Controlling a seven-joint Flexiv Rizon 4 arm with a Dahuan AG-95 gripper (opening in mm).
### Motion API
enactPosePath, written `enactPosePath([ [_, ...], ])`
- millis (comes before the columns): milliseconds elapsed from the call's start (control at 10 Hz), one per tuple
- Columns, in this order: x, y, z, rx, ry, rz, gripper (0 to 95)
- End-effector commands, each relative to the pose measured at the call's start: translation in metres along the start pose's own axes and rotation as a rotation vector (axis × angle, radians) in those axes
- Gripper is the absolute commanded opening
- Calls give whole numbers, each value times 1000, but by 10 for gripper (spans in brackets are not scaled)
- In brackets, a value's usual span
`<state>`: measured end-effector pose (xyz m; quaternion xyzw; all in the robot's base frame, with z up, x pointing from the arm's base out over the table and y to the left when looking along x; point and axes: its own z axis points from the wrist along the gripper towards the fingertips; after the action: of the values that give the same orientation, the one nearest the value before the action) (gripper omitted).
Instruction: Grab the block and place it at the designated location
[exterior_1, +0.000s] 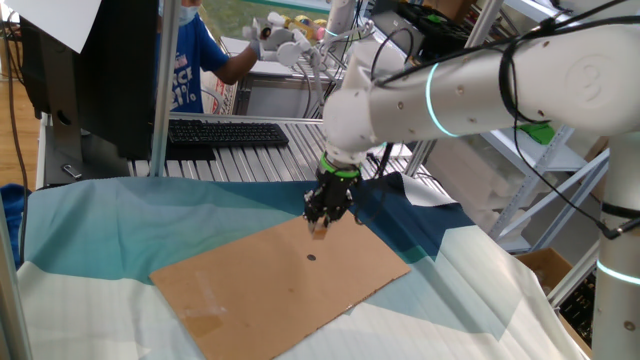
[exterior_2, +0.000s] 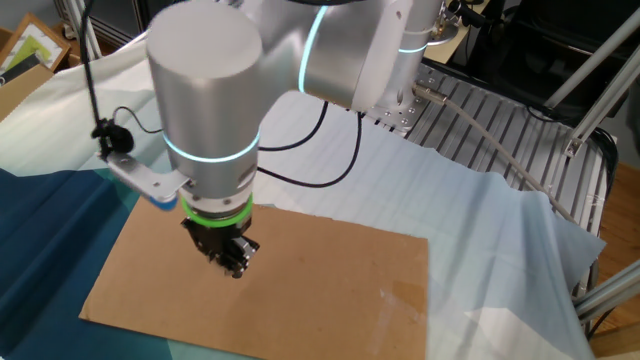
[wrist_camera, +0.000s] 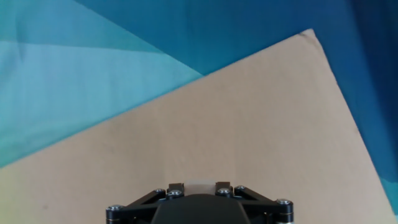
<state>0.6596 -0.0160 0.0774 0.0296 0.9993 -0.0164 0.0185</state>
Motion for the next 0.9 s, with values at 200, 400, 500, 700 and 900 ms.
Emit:
enactPosePath([
  [200,2,2,3,-4,-6,1,0],
  [400,2,5,8,-6,-7,4,0],
  [500,2,6,10,-6,-10,5,0],
  [700,1,9,16,-6,-11,11,0],
  [900,1,11,21,-6,-11,16,0],
])
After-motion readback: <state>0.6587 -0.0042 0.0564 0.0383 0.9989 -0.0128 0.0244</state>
